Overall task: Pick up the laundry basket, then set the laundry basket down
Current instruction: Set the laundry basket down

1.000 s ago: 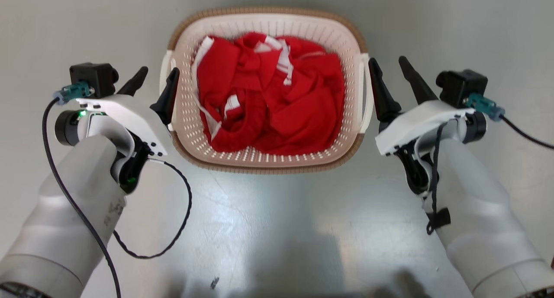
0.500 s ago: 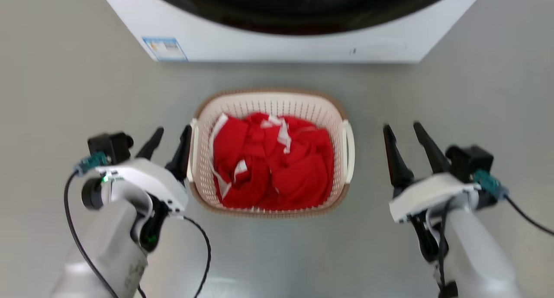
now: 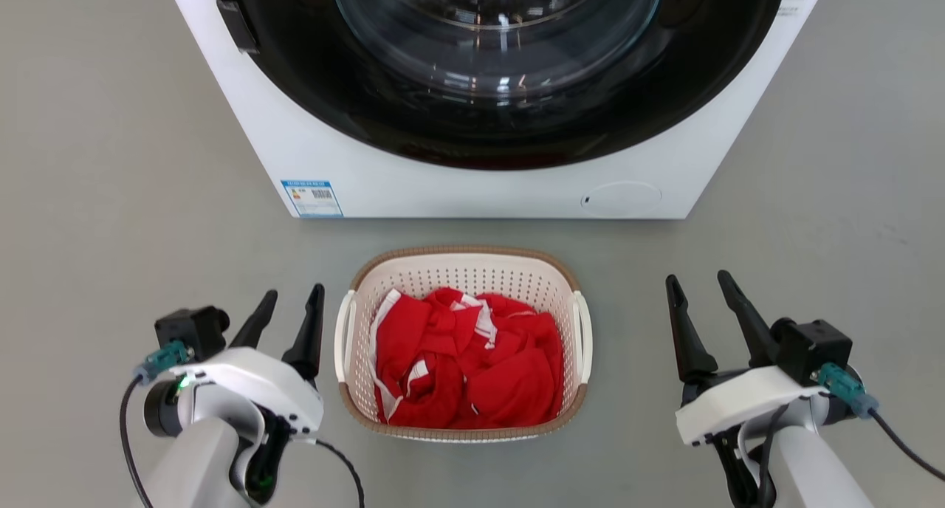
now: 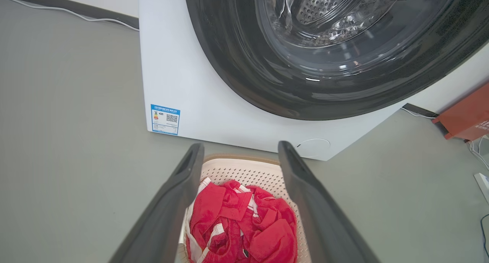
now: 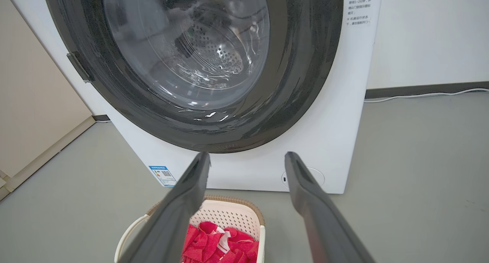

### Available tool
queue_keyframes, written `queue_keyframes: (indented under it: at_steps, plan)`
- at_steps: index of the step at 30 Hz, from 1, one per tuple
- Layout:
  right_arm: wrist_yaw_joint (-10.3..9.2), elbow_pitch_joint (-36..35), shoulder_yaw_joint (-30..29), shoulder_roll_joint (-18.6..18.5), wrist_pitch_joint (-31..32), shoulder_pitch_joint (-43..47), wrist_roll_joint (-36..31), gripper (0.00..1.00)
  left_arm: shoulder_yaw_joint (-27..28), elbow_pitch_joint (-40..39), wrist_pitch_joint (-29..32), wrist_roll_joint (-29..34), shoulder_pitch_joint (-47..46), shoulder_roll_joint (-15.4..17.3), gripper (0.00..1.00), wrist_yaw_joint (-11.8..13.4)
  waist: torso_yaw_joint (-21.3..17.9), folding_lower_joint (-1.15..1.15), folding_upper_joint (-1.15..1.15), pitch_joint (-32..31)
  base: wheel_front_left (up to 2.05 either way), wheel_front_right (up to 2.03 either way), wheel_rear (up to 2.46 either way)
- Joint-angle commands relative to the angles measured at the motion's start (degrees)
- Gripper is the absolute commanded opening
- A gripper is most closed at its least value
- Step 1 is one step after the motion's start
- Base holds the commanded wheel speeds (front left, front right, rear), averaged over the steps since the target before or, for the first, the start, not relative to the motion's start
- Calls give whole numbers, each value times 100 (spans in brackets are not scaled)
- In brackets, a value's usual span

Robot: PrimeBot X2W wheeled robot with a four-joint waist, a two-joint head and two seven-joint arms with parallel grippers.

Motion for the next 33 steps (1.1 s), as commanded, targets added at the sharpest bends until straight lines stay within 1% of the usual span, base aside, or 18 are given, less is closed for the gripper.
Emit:
queue_keyframes:
  at_steps: [1, 7, 16, 23, 33]
  plan:
    - [26, -203, 148, 35, -54, 62, -66, 100, 215, -142, -36, 82, 0, 145, 100, 49, -1, 0, 0, -92, 0, 0, 0]
    - [26, -566, 193, 35, -54, 406, -205, 100, 543, -586, -36, 540, 420, 11, 100, -33, 18, 0, 0, -421, 0, 0, 0]
    - [26, -1126, 228, 35, -54, 915, -250, 100, 1108, -1305, -36, 1030, 1181, -43, 100, -150, -83, 0, 0, -699, 0, 0, 0]
    - [26, -1372, 161, 35, -54, 1341, -211, 100, 1579, -1802, -36, 1262, 1758, -197, 100, -218, -178, 0, 0, -916, 0, 0, 0]
    - [26, -1588, 89, 35, -54, 1822, -166, 100, 2001, -2125, -36, 1399, 2397, -461, 100, -264, -310, 0, 0, -1221, 0, 0, 0]
